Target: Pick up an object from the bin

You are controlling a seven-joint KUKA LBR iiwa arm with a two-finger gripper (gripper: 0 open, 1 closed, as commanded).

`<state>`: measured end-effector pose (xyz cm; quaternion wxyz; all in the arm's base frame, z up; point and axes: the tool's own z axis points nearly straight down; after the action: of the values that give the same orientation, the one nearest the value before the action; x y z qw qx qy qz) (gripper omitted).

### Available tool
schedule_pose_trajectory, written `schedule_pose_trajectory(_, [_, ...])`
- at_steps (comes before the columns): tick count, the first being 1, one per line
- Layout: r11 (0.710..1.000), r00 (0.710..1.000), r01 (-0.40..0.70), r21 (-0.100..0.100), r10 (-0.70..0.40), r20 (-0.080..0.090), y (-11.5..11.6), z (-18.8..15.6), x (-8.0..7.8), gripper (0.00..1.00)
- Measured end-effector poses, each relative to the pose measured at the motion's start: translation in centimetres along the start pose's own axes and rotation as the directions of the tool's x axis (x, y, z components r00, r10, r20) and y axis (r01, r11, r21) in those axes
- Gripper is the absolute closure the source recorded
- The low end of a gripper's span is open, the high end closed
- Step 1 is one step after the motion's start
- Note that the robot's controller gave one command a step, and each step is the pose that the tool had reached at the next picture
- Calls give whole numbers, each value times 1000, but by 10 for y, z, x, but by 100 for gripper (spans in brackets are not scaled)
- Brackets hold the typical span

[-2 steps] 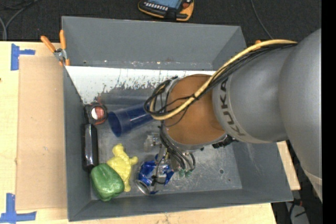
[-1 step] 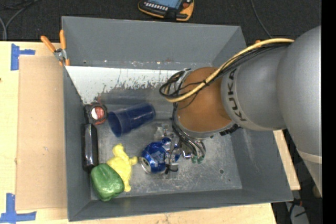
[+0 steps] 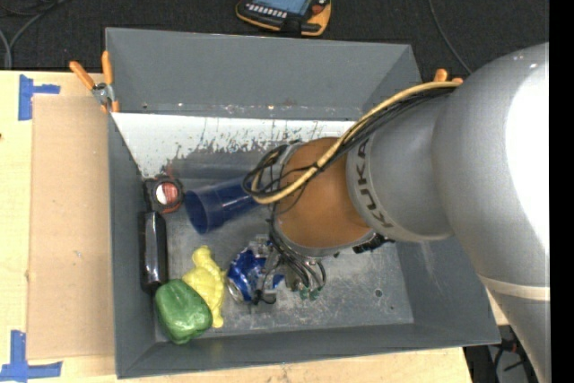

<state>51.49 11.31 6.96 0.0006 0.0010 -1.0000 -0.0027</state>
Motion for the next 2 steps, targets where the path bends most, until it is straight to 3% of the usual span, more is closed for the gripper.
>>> schedule_pose_trajectory(1, [1000,1000,-1,0,1,0,0,0,0,100])
schedule_pose_trajectory(2, [1000,1000,6,1,-6,-4,6,-81,-11,100])
